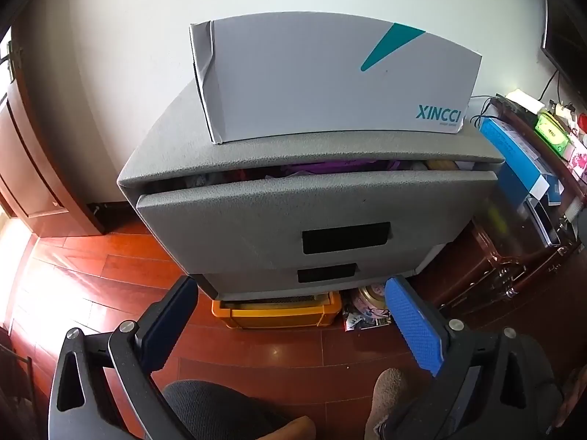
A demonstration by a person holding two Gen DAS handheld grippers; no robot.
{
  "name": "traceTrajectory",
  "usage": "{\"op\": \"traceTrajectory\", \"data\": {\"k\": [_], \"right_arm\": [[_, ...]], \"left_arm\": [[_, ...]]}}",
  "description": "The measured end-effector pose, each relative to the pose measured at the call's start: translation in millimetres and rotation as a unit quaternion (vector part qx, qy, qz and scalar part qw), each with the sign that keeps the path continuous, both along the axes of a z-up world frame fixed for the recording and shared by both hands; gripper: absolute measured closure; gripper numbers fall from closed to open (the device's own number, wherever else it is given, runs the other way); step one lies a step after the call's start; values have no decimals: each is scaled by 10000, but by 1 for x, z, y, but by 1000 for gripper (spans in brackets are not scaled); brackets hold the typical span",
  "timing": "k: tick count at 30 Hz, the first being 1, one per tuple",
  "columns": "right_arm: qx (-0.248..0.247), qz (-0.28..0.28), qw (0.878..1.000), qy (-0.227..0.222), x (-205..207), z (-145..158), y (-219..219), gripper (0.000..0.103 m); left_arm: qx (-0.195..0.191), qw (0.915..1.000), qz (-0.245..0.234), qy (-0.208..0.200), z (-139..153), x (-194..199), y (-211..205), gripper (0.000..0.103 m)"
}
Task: Take underwear out of drawer
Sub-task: 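Hook the left gripper fingers under the grey drawer front's handle lip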
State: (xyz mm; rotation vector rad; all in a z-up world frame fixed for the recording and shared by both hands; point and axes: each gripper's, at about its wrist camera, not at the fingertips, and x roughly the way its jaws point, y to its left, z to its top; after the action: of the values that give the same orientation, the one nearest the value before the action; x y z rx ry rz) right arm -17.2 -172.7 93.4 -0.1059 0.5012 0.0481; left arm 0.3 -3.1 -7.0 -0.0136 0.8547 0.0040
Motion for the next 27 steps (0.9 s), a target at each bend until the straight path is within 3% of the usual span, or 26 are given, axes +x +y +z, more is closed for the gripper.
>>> {"op": "traceTrajectory", "data": {"k": [6, 15, 20, 27], "right_arm": [[84, 40, 10000, 19, 0, -3, -7, 0], [374, 21, 9992, 167, 6, -6, -17, 0], [444, 18, 9989, 166, 7, -3, -21, 0], [557, 30, 9979, 317, 10, -7, -26, 0]], "left_arm": [[-498, 9980, 302, 228, 1, 8, 14, 2], [-1138, 9877, 982, 433, 5, 33, 37, 2], [-1582, 9751, 1433, 598, 2, 50, 47, 2], [-2166, 9512, 2054, 777, -12, 70, 65, 2]]}}
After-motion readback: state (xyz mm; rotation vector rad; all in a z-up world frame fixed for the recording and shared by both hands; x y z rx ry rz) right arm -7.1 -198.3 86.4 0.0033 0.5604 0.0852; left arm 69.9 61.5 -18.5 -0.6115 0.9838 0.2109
